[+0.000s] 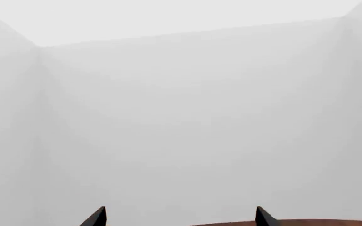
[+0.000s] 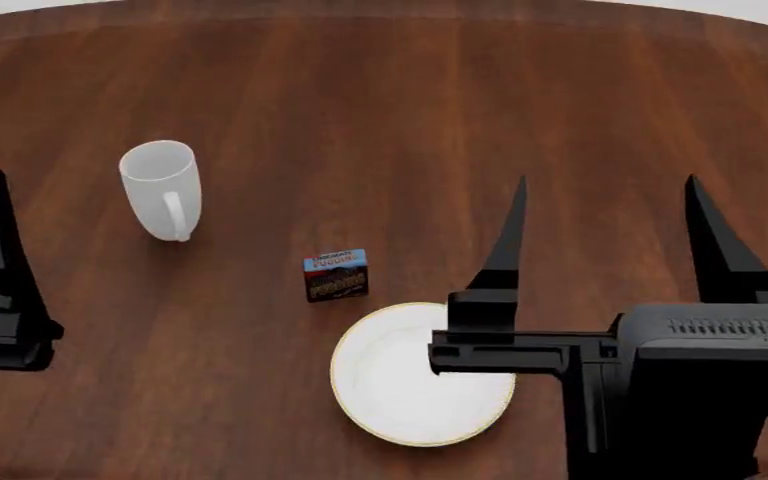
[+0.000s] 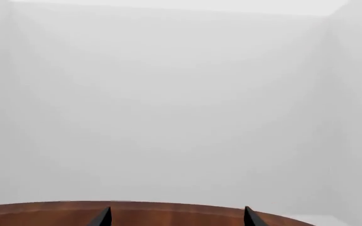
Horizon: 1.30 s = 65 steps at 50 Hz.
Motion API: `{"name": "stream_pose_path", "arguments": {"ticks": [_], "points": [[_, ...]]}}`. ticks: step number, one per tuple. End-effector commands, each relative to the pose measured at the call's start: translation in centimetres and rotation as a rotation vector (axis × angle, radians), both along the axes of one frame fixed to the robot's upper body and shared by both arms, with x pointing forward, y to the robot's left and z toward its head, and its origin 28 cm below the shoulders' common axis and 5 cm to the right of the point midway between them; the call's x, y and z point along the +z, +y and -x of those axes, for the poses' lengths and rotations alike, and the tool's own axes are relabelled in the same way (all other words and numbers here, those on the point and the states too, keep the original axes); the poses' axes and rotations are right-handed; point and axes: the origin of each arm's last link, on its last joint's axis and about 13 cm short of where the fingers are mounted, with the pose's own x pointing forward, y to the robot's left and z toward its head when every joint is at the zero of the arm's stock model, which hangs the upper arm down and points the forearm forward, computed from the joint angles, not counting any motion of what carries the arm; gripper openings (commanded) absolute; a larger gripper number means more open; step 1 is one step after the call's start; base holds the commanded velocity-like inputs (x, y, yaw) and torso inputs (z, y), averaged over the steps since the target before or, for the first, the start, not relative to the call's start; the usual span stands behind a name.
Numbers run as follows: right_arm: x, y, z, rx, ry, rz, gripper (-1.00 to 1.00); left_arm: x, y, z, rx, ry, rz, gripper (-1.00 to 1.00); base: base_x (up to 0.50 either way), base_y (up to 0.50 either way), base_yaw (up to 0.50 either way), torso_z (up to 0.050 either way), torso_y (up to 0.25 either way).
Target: Put the white mug on the plate.
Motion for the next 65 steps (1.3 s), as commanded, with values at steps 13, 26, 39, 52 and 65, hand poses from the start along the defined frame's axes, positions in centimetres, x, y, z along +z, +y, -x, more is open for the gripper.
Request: {"name": "stream_pose_path", "arguments": {"ticks": [13,26,39,52,65], "points": [[0.79,0.01,0.12,0.002,-0.013,0.001,1.0,0.42,0.27,0.21,0.011,-0.025,0.008,1.0,0.0,0.34,0.0,0.0,0.0],[0.84,0.09,0.36,0.003,-0.013,0.01,1.0,0.2,0.13,0.24,0.001,-0.015,-0.017,1.0,0.0,0.4,0.0,0.0,0.0],[0.94,0.09,0.29,0.0,-0.01,0.016,1.0,0.11,0.11,0.15,-0.006,-0.012,-0.011,1.0,0.0,0.4,0.0,0.0,0.0],[0.88,-0.05,0.38,-0.002,-0.003,0.022,1.0,0.24,-0.12,0.14,-0.011,-0.014,-0.013,1.0,0.0,0.4,0.0,0.0,0.0],[0.85,-0.03,0.41,-0.005,-0.007,0.025,1.0,0.12,-0.01,0.28,-0.009,-0.016,-0.01,1.0,0.0,0.38,0.0,0.0,0.0]]}}
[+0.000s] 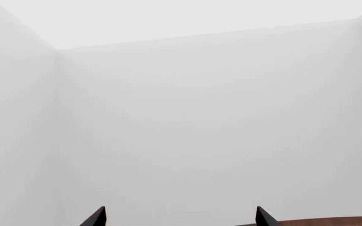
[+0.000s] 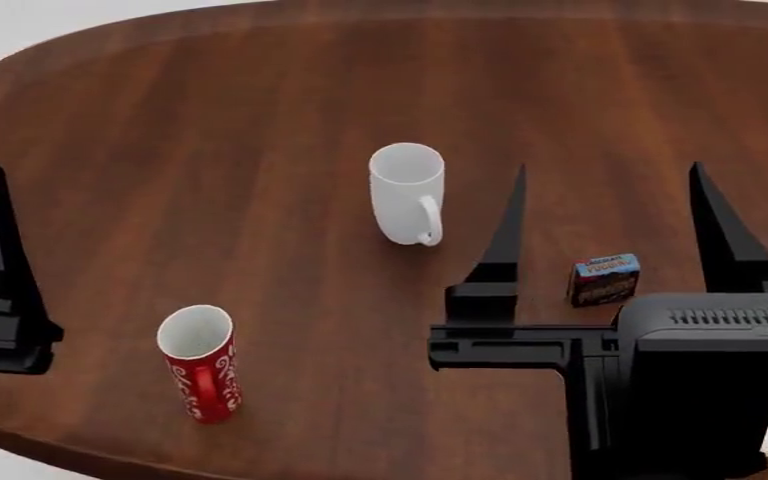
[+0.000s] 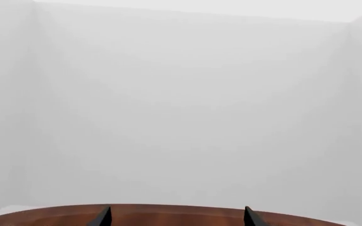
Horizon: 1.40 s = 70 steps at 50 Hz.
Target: Put the white mug on the plate.
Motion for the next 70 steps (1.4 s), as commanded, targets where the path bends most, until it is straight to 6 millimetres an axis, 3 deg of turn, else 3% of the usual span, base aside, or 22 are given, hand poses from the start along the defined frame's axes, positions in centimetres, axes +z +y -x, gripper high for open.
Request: {"name": "stream_pose_path", "arguments": {"ticks": [1,32,70], "points": [[0.02,0.02,0.06,-0.003,-0.004,0.006,1.0,-0.1,0.07,0.06,0.002,-0.001,0.003,1.0,0.0,0.19,0.0,0.0,0.0],[0.3,0.23,0.34,0.019,0.012,0.0,1.0,-0.02,0.14,0.11,0.007,-0.008,0.011,1.0,0.0,0.04,0.0,0.0,0.0],[0.25,0.15,0.63,0.037,0.01,-0.006,1.0,0.36,-0.05,0.49,0.003,-0.019,0.009,1.0,0.24,0.0,0.0,0.0,0.0]]}}
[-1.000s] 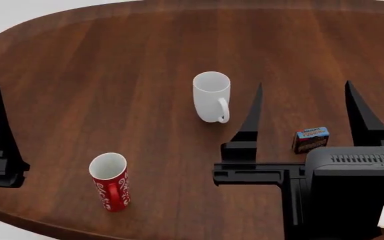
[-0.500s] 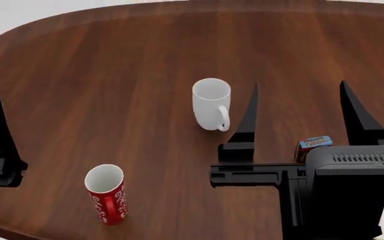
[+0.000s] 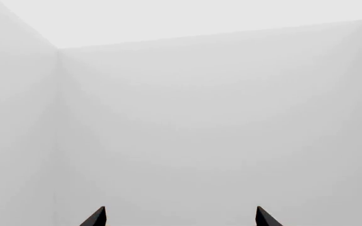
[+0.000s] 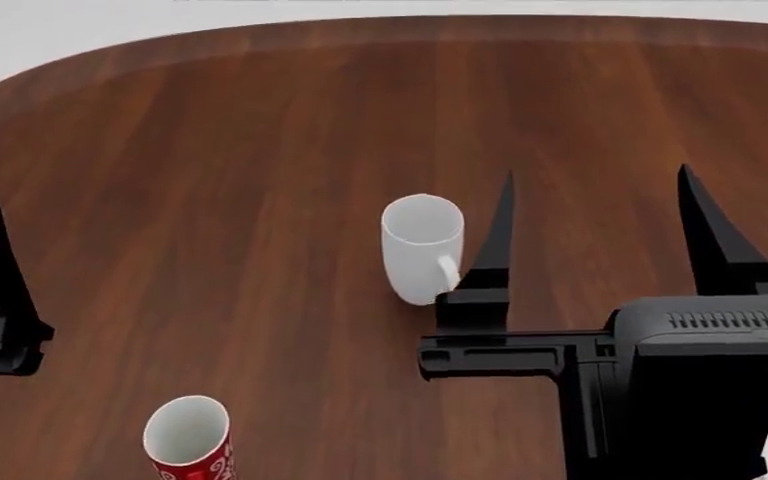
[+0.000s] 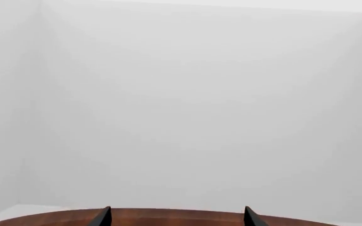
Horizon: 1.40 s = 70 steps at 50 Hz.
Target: Put the white mug on the plate.
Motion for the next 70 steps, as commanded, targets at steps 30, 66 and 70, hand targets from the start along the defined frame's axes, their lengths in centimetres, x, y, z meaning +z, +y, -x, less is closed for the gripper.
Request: {"name": "stream_pose_path", "arguments": {"ticks": [30,66,70], "points": [[-0.34,-0.19,0.33,-0.001,0.0,-0.01,1.0,0.21,-0.22,0.26,-0.007,-0.005,-0.005,1.0,0.25,0.0,0.0,0.0,0.0],[-0.54,-0.49,0.7,-0.003,0.007,-0.01,1.0,0.3,-0.63,0.52,-0.014,-0.002,-0.017,1.0,0.25,0.0,0.0,0.0,0.0],[-0.52,-0.48,0.77,-0.003,0.005,-0.009,1.0,0.37,-0.65,0.51,-0.018,-0.003,-0.02,1.0,0.01,0.0,0.0,0.0,0.003]]}}
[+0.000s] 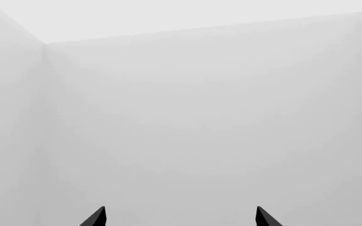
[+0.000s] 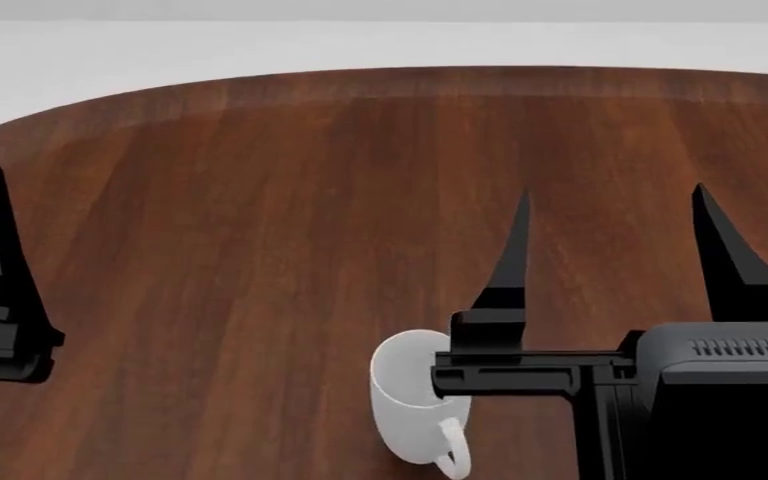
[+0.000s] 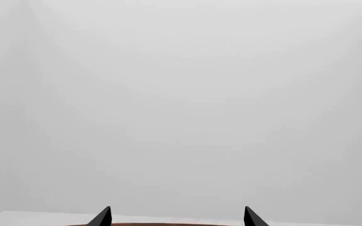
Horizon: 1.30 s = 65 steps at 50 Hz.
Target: Put the white mug on the plate.
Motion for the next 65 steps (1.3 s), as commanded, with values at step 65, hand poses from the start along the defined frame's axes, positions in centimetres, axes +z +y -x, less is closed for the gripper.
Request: {"name": "stream_pose_path", "arguments": {"ticks": [65], "points": [[0.66,-0.43,0.59,-0.001,0.09,0.032,1.0,-0.33,-0.5,0.11,-0.017,0.017,-0.011,1.0,0.0,0.0,0.0,0.0,-0.082]]}}
